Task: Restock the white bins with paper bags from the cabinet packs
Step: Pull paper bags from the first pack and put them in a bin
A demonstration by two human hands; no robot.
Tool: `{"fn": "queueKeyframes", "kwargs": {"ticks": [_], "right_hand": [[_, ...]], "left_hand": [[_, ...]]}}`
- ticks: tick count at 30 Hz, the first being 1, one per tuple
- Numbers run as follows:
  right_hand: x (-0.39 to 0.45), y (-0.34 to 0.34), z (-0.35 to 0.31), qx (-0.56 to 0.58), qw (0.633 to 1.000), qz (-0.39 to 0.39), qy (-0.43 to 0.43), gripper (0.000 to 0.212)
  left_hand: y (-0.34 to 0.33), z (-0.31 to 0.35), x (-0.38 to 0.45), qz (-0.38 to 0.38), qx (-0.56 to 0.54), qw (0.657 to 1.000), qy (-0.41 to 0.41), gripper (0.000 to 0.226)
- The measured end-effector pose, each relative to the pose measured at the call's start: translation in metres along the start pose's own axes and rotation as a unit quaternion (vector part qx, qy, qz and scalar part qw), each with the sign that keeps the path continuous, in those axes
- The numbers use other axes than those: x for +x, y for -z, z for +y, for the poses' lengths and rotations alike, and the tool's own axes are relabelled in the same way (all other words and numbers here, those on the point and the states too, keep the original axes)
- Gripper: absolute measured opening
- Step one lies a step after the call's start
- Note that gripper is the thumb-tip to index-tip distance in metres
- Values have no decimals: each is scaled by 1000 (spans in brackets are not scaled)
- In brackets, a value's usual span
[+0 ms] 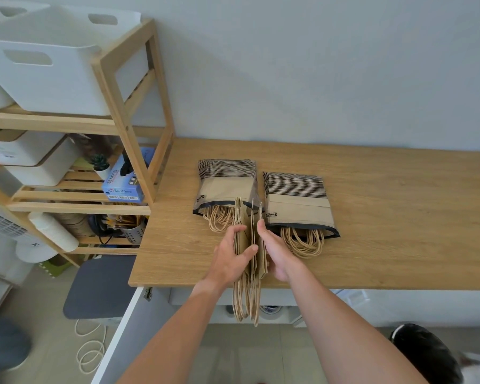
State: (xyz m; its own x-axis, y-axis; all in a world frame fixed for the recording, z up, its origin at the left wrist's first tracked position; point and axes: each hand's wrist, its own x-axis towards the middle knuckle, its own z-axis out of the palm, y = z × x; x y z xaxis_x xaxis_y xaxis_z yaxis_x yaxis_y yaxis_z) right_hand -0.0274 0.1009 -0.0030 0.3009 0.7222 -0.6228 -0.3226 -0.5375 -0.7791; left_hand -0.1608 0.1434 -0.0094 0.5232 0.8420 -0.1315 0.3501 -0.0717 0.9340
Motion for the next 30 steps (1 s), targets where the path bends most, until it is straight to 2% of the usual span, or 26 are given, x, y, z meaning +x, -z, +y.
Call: {"fn": "queueKeyframes", "kwargs": {"ticks": [2,5,10,13,15,17,19,21,23,25,27,30], "right_hand": [[-1,1,0,6,1000,-6,2,85],[-1,3,0,-5,1000,0,-2,88],[-2,0,-4,-20,999,-22,-15,84],[-4,-4,-3,-81,996,8,-31,90],[-1,-4,2,-100,994,28,-23,78],[2,-1,6,-110,993,49,-5,50],[3,0,8,-118,990,72,-1,23],[1,2,7,-106,991,83,-15,17],[0,6,6,-67,994,74,-42,27],[-3,10,2,3,996,45,-78,27],[-6,14,-3,58,992,15,-109,23],[-9,15,-11,113,983,-35,-140,25]], "left_hand": [[-1,-1,0,-7,-18,1000,-2,55],[-4,-1,-2,-8,-49,999,13,58],[-9,-4,0,-51,-51,996,55,22],[-12,-11,-4,-81,-19,995,61,28],[-11,-15,-5,-70,-18,996,51,28],[-5,-21,-4,-87,16,995,40,38],[3,-30,-3,-119,86,988,41,51],[14,-41,-4,-138,173,974,43,55],[27,-51,-5,-134,259,956,17,57],[39,-58,-8,-119,296,947,-29,66],[50,-65,-10,-104,275,951,-92,74],[55,-66,-9,-75,183,963,-183,72]]}}
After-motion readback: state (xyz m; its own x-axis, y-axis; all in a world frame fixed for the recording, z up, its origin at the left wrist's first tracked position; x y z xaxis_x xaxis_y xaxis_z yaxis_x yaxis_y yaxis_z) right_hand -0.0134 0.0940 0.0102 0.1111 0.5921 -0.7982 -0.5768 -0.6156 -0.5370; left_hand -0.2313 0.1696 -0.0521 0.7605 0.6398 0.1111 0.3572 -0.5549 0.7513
